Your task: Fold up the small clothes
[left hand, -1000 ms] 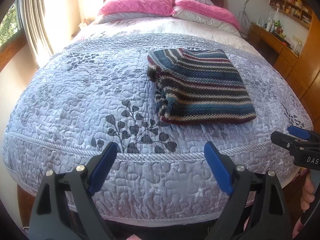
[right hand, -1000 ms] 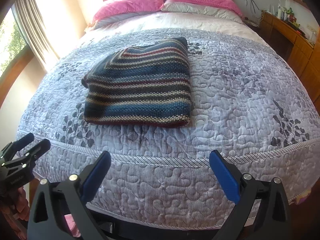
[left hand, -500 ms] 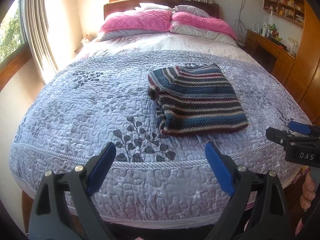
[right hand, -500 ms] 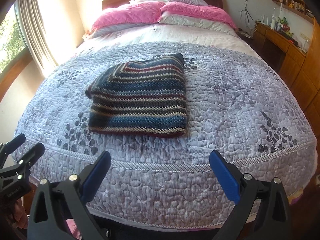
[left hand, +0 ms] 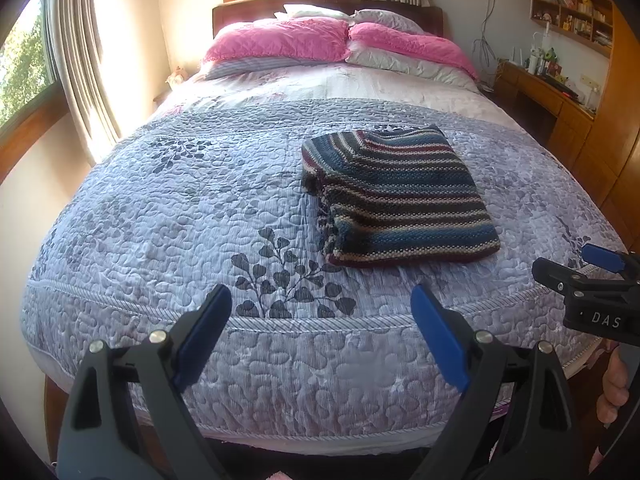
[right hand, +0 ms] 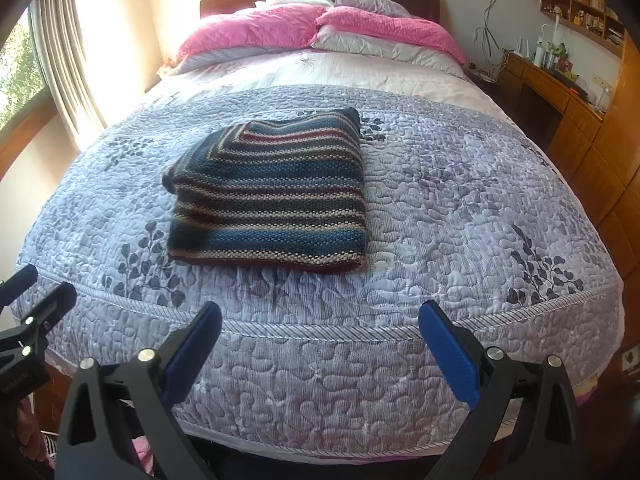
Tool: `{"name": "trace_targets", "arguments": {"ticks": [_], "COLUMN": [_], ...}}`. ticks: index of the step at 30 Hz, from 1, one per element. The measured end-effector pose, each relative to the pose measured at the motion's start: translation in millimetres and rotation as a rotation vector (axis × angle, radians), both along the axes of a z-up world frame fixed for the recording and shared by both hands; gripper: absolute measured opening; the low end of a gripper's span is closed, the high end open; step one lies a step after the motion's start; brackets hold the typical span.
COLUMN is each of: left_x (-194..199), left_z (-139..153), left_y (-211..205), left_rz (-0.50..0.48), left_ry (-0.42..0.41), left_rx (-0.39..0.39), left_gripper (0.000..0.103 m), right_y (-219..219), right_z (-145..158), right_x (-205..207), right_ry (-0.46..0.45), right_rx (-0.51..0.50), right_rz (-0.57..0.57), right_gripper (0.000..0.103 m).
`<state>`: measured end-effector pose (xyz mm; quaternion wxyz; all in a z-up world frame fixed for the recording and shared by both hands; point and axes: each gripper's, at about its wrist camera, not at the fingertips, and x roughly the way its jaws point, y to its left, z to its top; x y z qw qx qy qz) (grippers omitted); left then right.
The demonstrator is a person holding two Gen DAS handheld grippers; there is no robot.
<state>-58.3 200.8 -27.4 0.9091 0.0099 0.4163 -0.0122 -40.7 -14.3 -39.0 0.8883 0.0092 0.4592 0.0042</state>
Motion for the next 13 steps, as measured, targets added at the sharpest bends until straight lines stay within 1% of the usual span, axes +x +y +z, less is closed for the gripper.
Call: {"name": "trace_targets", "arguments": {"ticks": [6, 13], "left_x": [0.5, -0.4], "left_z": [-1.4, -2.6], "left_y": [2.0, 1.8], "left_rz": [0.008, 0.012], "left_ry": [0.002, 0.002], "left_rx": [0.002, 0.005], "left_gripper": [0.090, 0.090], "right_y": [1.3, -1.0], "right_z": [1.7, 2.6], "right_x": [-0.7, -0.3], "right_ry": [-0.002, 0.008], "right_rx": [-0.021, -0.006], "right_rz": [0.000, 0.004], "right_gripper": [0.099, 0.099]}}
